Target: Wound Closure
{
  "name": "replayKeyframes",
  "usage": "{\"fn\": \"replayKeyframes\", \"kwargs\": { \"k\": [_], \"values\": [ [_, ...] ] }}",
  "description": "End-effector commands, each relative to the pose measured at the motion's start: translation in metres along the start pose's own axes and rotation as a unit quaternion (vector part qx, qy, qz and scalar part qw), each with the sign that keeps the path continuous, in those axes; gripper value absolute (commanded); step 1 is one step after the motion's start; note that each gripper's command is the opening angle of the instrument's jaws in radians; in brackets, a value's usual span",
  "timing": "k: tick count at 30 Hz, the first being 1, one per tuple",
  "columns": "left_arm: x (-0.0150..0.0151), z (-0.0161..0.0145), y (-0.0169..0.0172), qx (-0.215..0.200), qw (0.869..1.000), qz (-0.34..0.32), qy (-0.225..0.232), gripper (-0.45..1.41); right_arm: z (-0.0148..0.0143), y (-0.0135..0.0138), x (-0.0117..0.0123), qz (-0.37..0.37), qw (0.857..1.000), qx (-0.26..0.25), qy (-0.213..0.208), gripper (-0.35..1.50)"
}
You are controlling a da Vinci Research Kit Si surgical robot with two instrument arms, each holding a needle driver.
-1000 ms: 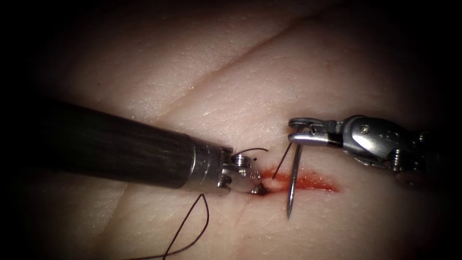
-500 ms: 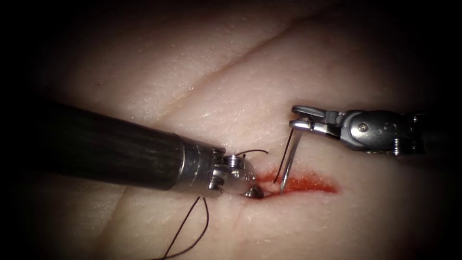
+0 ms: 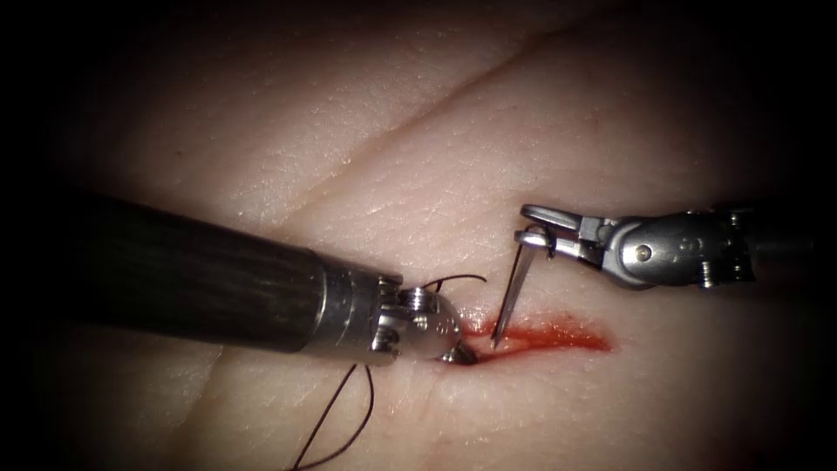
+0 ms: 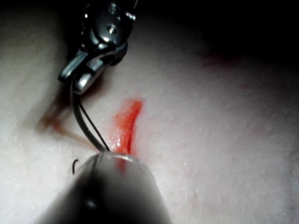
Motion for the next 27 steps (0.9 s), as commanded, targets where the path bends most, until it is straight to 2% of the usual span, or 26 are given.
{"fn": "replayKeyframes", "kwargs": {
  "k": [1, 9, 17, 20, 26, 27],
  "values": [
    [0.0001, 0.0005, -0.0001, -0.001, 1.000, 0.001, 0.001, 0.05, 0.0006, -0.0011, -0.0007, -0.004, 1.000, 0.001, 0.001, -0.35],
    [0.0006, -0.0007, -0.0003, 0.000, 1.000, 0.000, 0.018, 0.02, 0.0004, -0.0027, -0.0019, -0.013, 1.000, -0.001, 0.001, -0.35],
    [0.0006, -0.0006, -0.0003, 0.002, 1.000, -0.002, 0.022, 0.02, 0.0003, -0.0044, -0.0022, -0.020, 1.000, -0.001, 0.003, -0.35],
    [0.0006, -0.0006, -0.0002, 0.002, 1.000, -0.002, 0.023, 0.02, -0.0004, -0.0056, -0.0035, -0.029, 1.000, 0.002, -0.002, -0.35],
    [0.0008, -0.0009, -0.0001, 0.003, 1.000, -0.002, 0.028, -0.01, -0.0017, -0.0052, -0.0040, -0.021, 1.000, 0.001, -0.003, -0.35],
    [0.0012, -0.0016, 0.0001, 0.013, 0.999, -0.004, 0.038, -0.03, -0.0016, -0.0050, -0.0039, -0.011, 1.000, 0.001, -0.002, -0.35]
  ]
}}
